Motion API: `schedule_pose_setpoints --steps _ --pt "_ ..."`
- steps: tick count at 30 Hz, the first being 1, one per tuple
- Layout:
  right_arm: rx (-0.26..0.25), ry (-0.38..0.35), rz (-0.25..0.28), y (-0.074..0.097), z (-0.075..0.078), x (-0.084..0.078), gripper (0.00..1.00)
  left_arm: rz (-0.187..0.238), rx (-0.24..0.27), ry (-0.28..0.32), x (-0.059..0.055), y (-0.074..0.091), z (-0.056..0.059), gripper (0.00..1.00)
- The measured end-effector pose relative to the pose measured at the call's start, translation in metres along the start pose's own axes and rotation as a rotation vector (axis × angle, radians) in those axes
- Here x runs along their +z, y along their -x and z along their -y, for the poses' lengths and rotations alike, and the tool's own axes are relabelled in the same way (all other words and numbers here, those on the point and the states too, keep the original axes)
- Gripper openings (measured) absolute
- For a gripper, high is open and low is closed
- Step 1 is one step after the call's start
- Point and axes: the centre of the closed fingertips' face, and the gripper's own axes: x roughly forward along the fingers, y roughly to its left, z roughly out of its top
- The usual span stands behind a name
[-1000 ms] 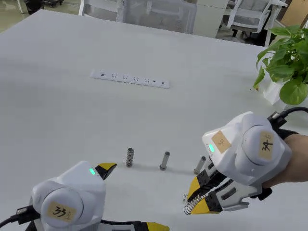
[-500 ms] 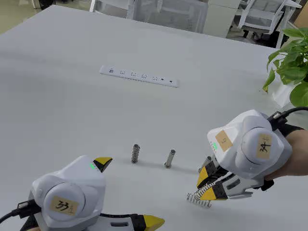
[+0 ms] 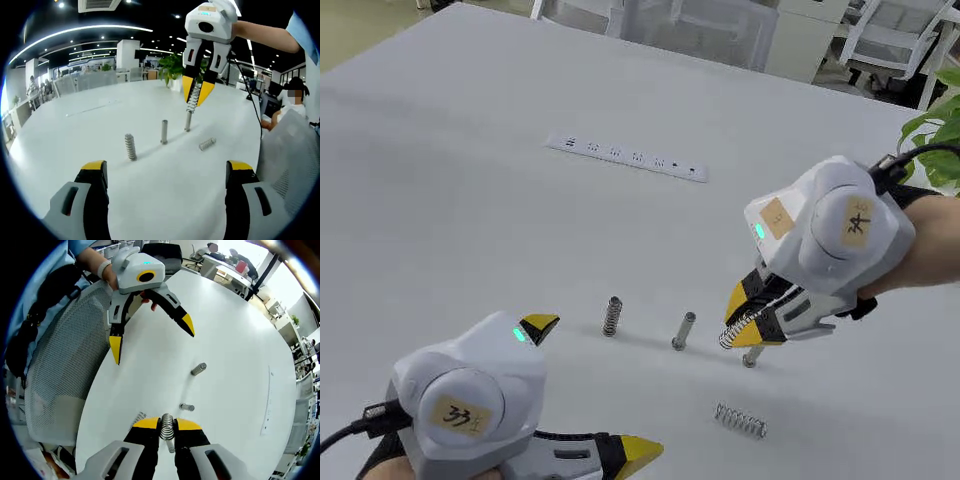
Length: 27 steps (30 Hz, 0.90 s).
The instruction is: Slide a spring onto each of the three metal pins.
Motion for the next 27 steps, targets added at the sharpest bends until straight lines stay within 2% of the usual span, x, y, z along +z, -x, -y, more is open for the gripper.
schedule_pose_setpoints --steps 6,16,27 --pt "-0.001 0.035 -0.015 -0.002 0.014 0.002 0.08 0.001 0.007 0.000 0.000 0.001 -0.002 0.97" --pt "0.013 0.076 -0.045 -0.010 0.035 0.008 0.08 -0.007 -0.015 -0.038 -0.001 -0.001 0.005 0.97" --pt "0.059 0.084 -0.071 -0.021 0.036 0.008 0.08 -0.010 -0.023 -0.040 -0.003 -0.002 0.006 0.98"
